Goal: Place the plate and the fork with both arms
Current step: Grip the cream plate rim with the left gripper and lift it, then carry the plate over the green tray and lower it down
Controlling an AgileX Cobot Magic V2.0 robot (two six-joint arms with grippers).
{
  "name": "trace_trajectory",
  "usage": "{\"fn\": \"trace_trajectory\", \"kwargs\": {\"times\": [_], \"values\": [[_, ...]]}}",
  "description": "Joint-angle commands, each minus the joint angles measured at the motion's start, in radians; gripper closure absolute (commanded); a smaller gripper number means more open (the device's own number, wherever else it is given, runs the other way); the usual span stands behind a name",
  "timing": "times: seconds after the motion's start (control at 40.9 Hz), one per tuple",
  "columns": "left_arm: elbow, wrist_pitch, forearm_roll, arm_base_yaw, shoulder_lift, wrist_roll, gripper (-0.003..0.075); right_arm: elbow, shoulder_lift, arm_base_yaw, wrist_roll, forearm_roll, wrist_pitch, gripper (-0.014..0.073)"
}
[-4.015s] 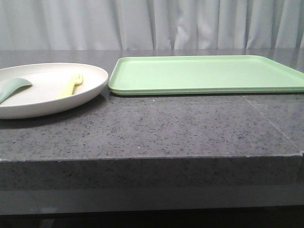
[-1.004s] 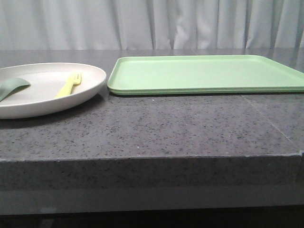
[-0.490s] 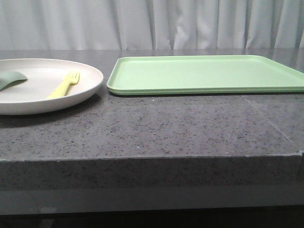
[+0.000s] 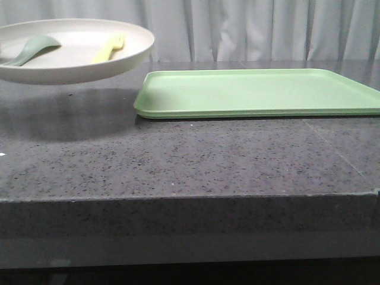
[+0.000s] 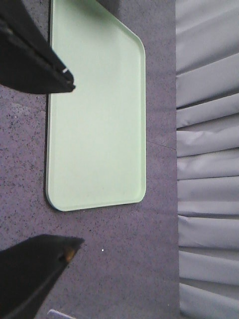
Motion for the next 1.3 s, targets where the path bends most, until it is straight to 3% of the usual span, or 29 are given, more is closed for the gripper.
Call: {"fn": "trace_trajectory", "kwargs": {"times": [0.0, 0.245, 0.49, 0.71, 0.979, 1.273], "values": [[-0.098, -0.029, -0.084, -0.075, 0.003, -0.007, 0.0738, -0.035, 0.008, 0.0, -0.01, 0.003, -0.076, -0.0007], [-0.333, -0.031, -0.078, -0.289, 0.205, -0.085, 0.0738, -0.035, 0.008, 0.0, -0.01, 0.003, -0.08, -0.0007], [-0.586, -0.031, -0.066, -0.43, 0.414, -0.17, 0.0738, -0.035, 0.008, 0.0, -0.01, 0.003, -0.076, -0.0007], [-0.786, -0.026, -0.064, -0.473, 0.566, -0.281, 0.0738, -0.035, 0.008, 0.003, -0.01, 0.003, -0.076, -0.0007], [-0.83, -0.057, -0.023, -0.478, 0.606, -0.387, 0.0734, -0.035, 0.008, 0.019, -0.01, 0.003, -0.077, -0.0007], [-0.83, -0.067, 0.103, -0.508, 0.606, -0.472, 0.0612, -0.035, 0.008, 0.019, -0.01, 0.003, -0.077, -0.0007]]}}
